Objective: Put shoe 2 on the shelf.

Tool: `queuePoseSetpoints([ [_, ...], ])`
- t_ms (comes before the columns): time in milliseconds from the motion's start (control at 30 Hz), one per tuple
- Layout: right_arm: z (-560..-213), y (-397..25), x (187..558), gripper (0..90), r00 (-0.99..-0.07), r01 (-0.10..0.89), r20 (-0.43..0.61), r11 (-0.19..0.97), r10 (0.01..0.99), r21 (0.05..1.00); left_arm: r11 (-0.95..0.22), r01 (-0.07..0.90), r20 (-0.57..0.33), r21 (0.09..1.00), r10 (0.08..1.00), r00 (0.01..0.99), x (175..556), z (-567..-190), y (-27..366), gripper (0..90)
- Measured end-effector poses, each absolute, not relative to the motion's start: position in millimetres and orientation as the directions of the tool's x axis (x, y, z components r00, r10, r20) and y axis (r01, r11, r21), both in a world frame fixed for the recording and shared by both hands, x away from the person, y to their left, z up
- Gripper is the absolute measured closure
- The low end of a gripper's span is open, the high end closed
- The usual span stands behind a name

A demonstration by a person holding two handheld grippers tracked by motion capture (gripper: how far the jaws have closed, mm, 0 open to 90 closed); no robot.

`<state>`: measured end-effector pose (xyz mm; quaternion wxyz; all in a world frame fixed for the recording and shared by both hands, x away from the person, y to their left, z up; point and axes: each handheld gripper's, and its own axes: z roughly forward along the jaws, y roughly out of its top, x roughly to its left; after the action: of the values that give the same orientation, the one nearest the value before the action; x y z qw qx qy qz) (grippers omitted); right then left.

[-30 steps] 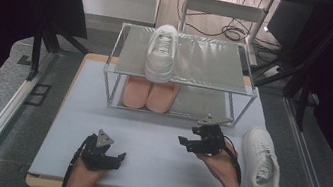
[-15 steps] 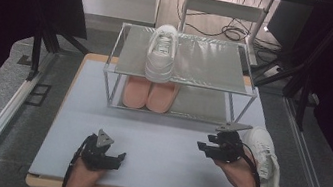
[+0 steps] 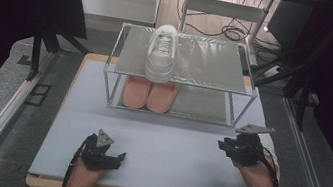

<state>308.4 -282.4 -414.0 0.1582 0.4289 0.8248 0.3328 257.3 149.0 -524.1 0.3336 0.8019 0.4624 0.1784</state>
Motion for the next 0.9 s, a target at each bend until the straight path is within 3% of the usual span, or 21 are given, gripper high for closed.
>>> queuePoseSetpoints([
  [300, -402.6, -302.6, 308.9, 89.2, -0.534, 0.628, 0.025, 0.377, 0.845, 0.680, -0.349, 0.622, -0.023, 0.700, 0.861, 0.508, 257.3, -524.1, 149.0, 14.8],
  [900, -391.2, -359.7, 320.9, 89.7, -0.366, 0.672, -0.067, 0.314, 0.928, 0.671, -0.349, 0.623, -0.023, 0.700, 0.861, 0.508, 257.2, -524.1, 149.0, 14.8],
])
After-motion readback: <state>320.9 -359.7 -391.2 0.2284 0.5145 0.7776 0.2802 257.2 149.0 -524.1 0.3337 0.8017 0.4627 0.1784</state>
